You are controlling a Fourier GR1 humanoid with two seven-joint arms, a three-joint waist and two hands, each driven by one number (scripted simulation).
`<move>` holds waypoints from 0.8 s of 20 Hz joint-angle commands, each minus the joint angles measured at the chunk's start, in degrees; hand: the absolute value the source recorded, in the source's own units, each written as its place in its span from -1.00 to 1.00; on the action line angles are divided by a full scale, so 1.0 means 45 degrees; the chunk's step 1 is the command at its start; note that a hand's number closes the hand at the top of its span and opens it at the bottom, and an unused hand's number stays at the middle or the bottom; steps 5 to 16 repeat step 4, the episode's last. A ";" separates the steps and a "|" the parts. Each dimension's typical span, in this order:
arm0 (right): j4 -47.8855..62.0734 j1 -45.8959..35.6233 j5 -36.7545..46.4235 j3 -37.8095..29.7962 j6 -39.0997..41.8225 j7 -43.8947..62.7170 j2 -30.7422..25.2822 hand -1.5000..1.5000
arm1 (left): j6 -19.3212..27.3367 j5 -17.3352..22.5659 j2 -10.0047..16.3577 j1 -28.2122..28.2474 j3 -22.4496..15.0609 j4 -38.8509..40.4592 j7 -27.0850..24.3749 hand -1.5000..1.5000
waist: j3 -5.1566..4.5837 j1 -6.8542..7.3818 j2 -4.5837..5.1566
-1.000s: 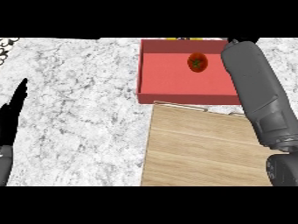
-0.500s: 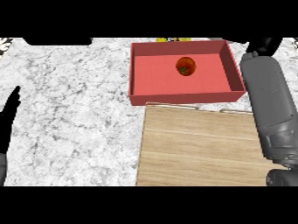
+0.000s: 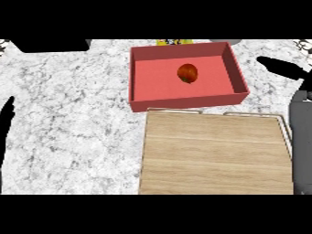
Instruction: Pick the tomato from the tray and place it in the cardboard box
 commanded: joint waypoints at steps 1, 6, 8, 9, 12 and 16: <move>-0.3806 0.2461 -0.0272 0.0634 0.1969 0.1284 0.0100 -1.00 | -0.0253 0.0234 0.0385 -0.0084 0.0457 0.0199 -0.0083 0.00 | -0.0014 -0.0090 0.0011; -0.5910 0.4284 -0.1034 0.0445 0.3694 0.1688 -0.0638 -1.00 | -0.0356 0.0084 0.0275 -0.0328 0.0187 0.0073 0.0266 0.00 | -0.0002 -0.0004 0.0087; -0.5910 0.4284 -0.1034 0.0445 0.3694 0.1688 -0.0638 -1.00 | -0.0356 0.0084 0.0275 -0.0328 0.0187 0.0073 0.0266 0.00 | -0.0002 -0.0004 0.0087; -0.5910 0.4284 -0.1034 0.0445 0.3694 0.1688 -0.0638 -1.00 | -0.0356 0.0084 0.0275 -0.0328 0.0187 0.0073 0.0266 0.00 | -0.0002 -0.0004 0.0087; -0.5910 0.4284 -0.1034 0.0445 0.3694 0.1688 -0.0638 -1.00 | -0.0356 0.0084 0.0275 -0.0328 0.0187 0.0073 0.0266 0.00 | -0.0002 -0.0004 0.0087; -0.5910 0.4284 -0.1034 0.0445 0.3694 0.1688 -0.0638 -1.00 | -0.0356 0.0084 0.0275 -0.0328 0.0187 0.0073 0.0266 0.00 | -0.0002 -0.0004 0.0087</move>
